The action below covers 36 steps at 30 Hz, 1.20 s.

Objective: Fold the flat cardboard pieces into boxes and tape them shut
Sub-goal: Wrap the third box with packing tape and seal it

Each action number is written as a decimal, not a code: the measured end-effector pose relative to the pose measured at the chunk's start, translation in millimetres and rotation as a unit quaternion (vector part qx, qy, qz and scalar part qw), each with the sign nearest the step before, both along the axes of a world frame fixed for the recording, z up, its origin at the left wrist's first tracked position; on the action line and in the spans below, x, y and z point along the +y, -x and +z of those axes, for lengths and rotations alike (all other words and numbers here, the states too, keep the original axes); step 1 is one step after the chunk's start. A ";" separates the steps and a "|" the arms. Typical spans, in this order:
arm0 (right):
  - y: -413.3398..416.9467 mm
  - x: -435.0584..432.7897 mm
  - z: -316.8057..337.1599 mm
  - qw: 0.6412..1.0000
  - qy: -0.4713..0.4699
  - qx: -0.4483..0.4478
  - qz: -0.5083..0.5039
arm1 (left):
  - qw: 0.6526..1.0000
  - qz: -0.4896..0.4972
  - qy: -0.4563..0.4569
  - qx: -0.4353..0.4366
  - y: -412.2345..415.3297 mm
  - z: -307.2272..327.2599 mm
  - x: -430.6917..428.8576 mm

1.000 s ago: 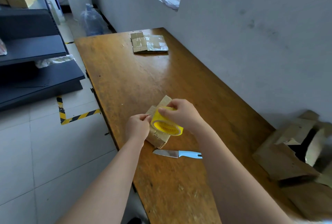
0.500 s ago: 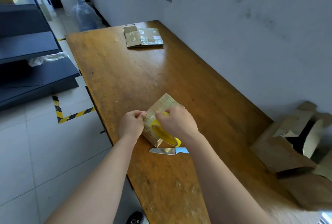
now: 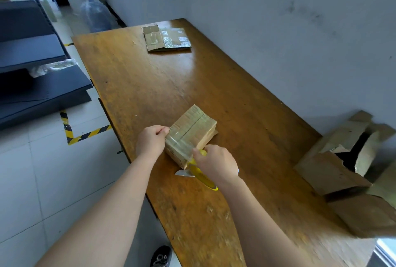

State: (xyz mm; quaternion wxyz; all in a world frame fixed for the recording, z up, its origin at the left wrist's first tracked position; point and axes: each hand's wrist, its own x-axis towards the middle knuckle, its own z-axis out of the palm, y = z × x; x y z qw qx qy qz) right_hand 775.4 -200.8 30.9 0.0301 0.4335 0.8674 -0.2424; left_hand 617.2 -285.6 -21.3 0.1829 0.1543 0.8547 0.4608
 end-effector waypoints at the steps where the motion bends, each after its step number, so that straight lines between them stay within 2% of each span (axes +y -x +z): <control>1: -1.5 -1.7 -3.9 1.000 -0.005 0.002 -0.003 | 1.000 -0.002 0.009 0.021 -1.4 -0.7 -0.7; 6: -2.8 -5.2 -15.9 0.999 -0.034 0.011 -0.007 | 0.994 -0.016 0.040 0.105 -8.3 -3.3 -5.2; 14: 0.6 -2.6 -25.1 1.000 0.003 0.015 -0.009 | 0.982 -0.027 0.055 0.178 -18.3 -6.4 -3.4; 17: 2.7 2.6 -25.2 1.000 -0.001 0.010 -0.017 | 0.986 -0.051 0.051 0.152 -20.7 -5.2 -0.5; 21: 7.8 3.0 -25.0 1.000 -0.005 0.003 -0.025 | 0.985 -0.141 0.089 0.051 -22.3 -5.4 -1.1; 23: 13.6 0.9 -24.5 0.999 0.030 0.008 -0.032 | 0.987 -0.128 0.088 0.049 -19.9 -0.2 -3.5; 26: 27.4 -9.6 -20.5 0.990 0.129 0.055 -0.020 | 0.963 -0.035 0.103 0.245 -15.3 14.6 -10.0; 28: 36.2 -20.3 -18.9 0.973 0.206 0.103 -0.005 | 0.935 -0.037 0.063 0.347 -13.3 18.5 -15.9; 29: 39.3 -24.5 -19.5 0.963 0.241 0.120 -0.007 | 0.931 -0.052 0.053 0.356 -12.5 18.1 -19.6; 33: 42.9 -33.8 -24.7 0.928 0.325 0.178 -0.032 | 0.946 -0.075 0.079 0.304 -11.4 11.3 -33.3; 36: 40.3 -38.9 -32.0 0.923 0.316 0.209 -0.061 | 0.943 -0.103 0.119 0.294 -4.8 7.7 -39.4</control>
